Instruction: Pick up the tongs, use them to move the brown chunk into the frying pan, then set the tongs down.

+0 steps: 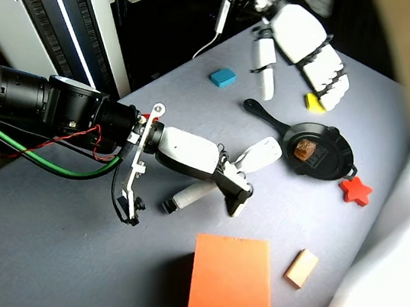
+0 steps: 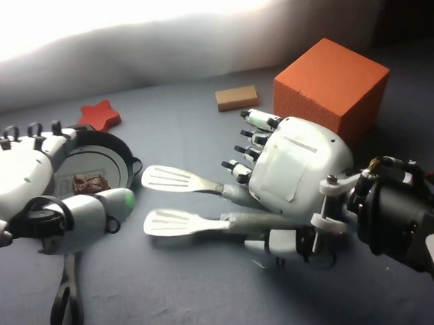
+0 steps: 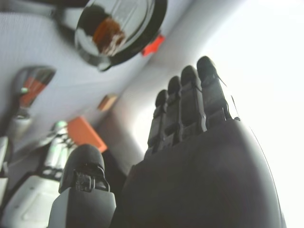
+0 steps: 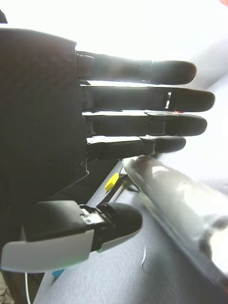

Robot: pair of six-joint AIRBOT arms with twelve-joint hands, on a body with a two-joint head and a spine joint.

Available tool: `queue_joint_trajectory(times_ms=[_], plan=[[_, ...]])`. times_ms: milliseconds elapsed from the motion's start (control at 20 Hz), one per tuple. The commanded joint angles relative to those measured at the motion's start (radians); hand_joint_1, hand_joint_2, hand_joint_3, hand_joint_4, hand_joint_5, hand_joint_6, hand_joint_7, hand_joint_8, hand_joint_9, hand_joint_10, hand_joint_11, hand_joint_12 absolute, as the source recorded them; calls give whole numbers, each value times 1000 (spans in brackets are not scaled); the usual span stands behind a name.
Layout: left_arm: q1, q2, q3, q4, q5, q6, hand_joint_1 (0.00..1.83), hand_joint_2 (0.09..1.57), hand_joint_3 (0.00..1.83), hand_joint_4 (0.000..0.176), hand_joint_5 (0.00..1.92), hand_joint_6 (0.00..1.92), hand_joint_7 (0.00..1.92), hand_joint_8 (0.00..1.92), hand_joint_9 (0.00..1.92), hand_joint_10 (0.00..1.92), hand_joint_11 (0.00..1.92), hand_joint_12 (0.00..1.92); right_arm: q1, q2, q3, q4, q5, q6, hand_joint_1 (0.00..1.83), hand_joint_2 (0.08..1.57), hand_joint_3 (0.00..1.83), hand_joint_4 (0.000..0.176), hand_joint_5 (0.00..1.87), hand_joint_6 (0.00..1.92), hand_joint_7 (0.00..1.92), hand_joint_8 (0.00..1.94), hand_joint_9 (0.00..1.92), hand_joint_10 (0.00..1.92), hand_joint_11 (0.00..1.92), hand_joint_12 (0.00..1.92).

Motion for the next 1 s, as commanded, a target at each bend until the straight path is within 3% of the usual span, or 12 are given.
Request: queue_joint_trajectory(times_ms=[0,250,500,700,800,900,950], plan=[[-10,2,-6,66,-65,1,0,1187,0,0,72,7,114,6,114,8,0,299,1,10,-7,-56,-72,-10,17,1100,0,0,326,0,411,0,426,28,0,1136],[-24,-6,-46,66,-69,1,0,1183,0,0,85,4,116,5,116,6,0,314,-13,48,-55,-56,-72,-26,17,1053,0,0,265,3,357,2,377,2,0,990],[-32,-10,-31,84,-37,17,0,1187,0,0,60,0,95,1,95,0,0,242,-18,100,-131,-56,-71,-41,9,1008,0,0,227,0,311,0,339,1,0,889],[-43,-11,-24,84,-37,23,0,1193,0,0,82,6,115,5,111,7,0,273,-10,156,-189,-23,-37,-42,25,999,0,0,303,27,395,27,399,26,0,994],[-44,-11,-23,84,-37,25,0,1201,2,0,209,19,258,15,244,23,0,640,17,201,-223,80,29,-55,20,1046,9,0,418,59,575,63,576,89,0,1261],[-43,-11,-22,89,-34,25,0,1218,2,0,389,25,484,20,475,50,10,1082,57,255,-258,197,94,-65,3,1103,5,0,634,110,786,62,745,191,127,1361],[-43,-10,-22,89,-31,25,0,1231,3,0,488,36,599,34,580,76,21,1257,83,286,-271,263,143,-58,40,1133,0,0,799,174,929,107,793,421,254,1426]])
